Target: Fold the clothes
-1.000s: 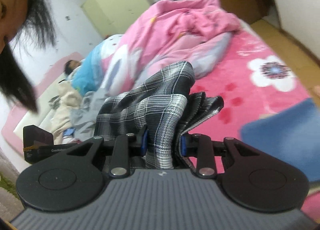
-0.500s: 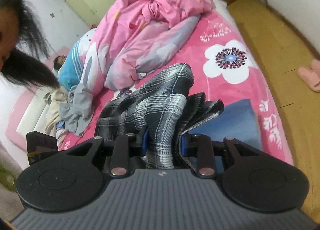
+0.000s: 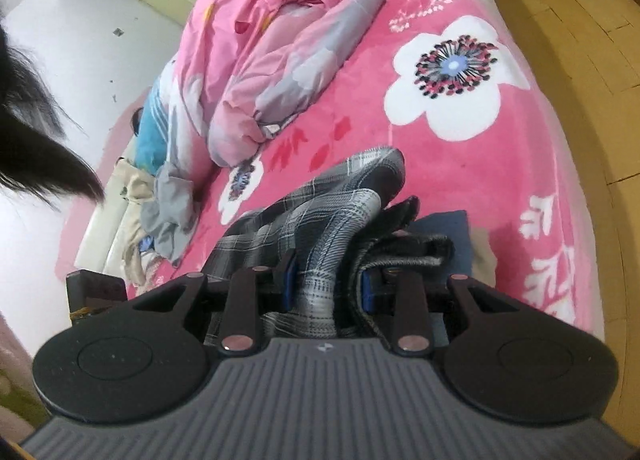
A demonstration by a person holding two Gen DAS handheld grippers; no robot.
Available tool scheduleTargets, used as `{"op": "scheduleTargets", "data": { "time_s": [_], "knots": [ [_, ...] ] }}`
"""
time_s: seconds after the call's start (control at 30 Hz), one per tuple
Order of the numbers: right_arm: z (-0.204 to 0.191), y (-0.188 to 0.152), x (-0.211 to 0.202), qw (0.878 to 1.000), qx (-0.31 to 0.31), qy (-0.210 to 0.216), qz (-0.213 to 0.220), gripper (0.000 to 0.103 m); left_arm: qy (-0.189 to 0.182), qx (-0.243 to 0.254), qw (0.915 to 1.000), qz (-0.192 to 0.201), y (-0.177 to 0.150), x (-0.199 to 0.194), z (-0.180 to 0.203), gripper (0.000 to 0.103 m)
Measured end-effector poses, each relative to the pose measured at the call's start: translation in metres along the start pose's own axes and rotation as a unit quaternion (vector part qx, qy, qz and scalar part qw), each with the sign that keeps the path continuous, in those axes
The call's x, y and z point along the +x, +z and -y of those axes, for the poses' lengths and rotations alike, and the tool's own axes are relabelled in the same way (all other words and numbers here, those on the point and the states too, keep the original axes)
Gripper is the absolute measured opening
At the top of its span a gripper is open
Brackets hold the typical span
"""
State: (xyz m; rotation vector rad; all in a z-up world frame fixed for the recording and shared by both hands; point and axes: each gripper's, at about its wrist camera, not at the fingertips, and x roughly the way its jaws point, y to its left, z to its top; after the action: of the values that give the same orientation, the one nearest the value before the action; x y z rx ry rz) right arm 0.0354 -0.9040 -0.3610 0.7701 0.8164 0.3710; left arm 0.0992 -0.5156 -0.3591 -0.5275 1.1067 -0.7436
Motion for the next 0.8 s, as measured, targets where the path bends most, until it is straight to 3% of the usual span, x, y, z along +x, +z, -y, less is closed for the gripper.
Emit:
{"op": "scheduleTargets", "data": {
  "time_s": [0.07, 0.13, 0.2, 0.3, 0.43, 0.53, 0.6, 0.63, 0.67, 0.8],
  "knots": [
    [0.02, -0.001, 0.01, 1.0, 0.024, -0.004, 0.003, 0.038, -0.017, -0.036, 0.9991, -0.016, 0.004, 0.006, -0.012, 0.031],
    [0.037, -0.002, 0.01, 0.997, 0.073, 0.012, 0.005, 0.039, -0.032, -0.056, 0.9976, -0.026, 0.01, 0.005, -0.017, 0.036],
    [0.04, -0.001, -0.004, 0.995, 0.096, 0.017, 0.018, 0.041, -0.03, -0.055, 0.9975, -0.031, 0.011, -0.005, -0.017, 0.051],
    [0.041, -0.004, -0.033, 0.991, 0.121, 0.018, 0.052, 0.056, -0.027, -0.054, 0.9974, -0.039, 0.011, -0.02, -0.016, 0.063],
    [0.03, -0.016, -0.058, 0.993, 0.106, -0.004, 0.045, 0.058, -0.009, -0.039, 0.997, -0.066, 0.0, -0.034, -0.015, 0.065],
    [0.022, -0.028, -0.048, 0.997, 0.08, -0.02, -0.003, 0.058, 0.002, -0.011, 0.9957, -0.092, -0.014, -0.033, -0.008, 0.056],
    [0.017, -0.036, -0.035, 0.997, 0.061, -0.024, -0.033, 0.055, 0.007, 0.0, 0.9946, -0.104, -0.021, -0.029, -0.003, 0.04],
    [0.014, -0.038, -0.029, 0.998, 0.044, -0.025, -0.043, 0.051, 0.014, 0.012, 0.9947, -0.101, -0.023, -0.027, 0.0, 0.037],
    [0.011, -0.04, -0.025, 0.998, 0.028, -0.028, -0.052, 0.031, 0.022, 0.025, 0.9947, -0.098, -0.025, -0.025, 0.003, 0.034],
    [0.004, -0.036, -0.025, 0.998, 0.005, -0.023, -0.06, 0.021, 0.027, 0.018, 0.995, -0.094, -0.022, -0.027, 0.009, 0.021]
  ]
}}
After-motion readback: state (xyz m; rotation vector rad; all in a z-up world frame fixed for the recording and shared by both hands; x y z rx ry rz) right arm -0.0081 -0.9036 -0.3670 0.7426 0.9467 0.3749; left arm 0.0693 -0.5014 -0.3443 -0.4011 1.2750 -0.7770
